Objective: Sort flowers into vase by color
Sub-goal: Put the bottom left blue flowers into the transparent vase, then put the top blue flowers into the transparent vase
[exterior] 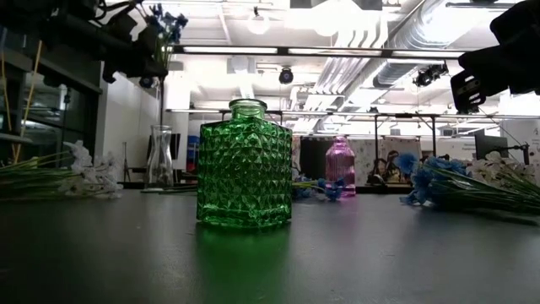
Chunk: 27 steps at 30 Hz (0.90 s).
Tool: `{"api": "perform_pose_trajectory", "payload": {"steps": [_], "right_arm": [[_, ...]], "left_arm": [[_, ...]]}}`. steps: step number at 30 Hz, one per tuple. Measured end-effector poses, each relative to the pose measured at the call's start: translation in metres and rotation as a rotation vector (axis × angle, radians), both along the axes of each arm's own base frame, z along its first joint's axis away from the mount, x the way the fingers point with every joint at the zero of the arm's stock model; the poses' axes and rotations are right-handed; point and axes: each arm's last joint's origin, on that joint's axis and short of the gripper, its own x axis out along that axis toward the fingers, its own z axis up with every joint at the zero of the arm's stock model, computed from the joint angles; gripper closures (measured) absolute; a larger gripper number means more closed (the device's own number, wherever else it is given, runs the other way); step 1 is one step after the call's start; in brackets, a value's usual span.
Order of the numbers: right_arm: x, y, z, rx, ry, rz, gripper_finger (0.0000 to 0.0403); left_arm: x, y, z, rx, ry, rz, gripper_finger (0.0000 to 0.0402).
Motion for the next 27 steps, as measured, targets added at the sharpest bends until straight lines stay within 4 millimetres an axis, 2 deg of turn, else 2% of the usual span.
{"api": "perform_pose_trajectory", "payload": {"steps": [6, 11, 20, 27], "right_arm": [[0.0, 0.0, 0.0, 0.0, 0.0, 0.0, 0.0402], [0.0, 0.0, 0.0, 0.0, 0.0, 0.001, 0.0402], [0.0, 0.0, 0.0, 0.0, 0.0, 0.0, 0.0402], [0.0, 0.0, 0.0, 0.0, 0.0, 0.0, 0.0402]], "left_arm": [[0.002, 0.003, -0.006, -0.044, 0.026, 0.019, 0.0396], [0.006, 0.006, -0.019, -0.157, 0.065, 0.002, 0.0369], [0.006, 0.005, -0.025, -0.223, 0.083, -0.011, 0.0275], [0.001, -0.004, -0.03, -0.33, 0.094, -0.091, 0.0205]]}}
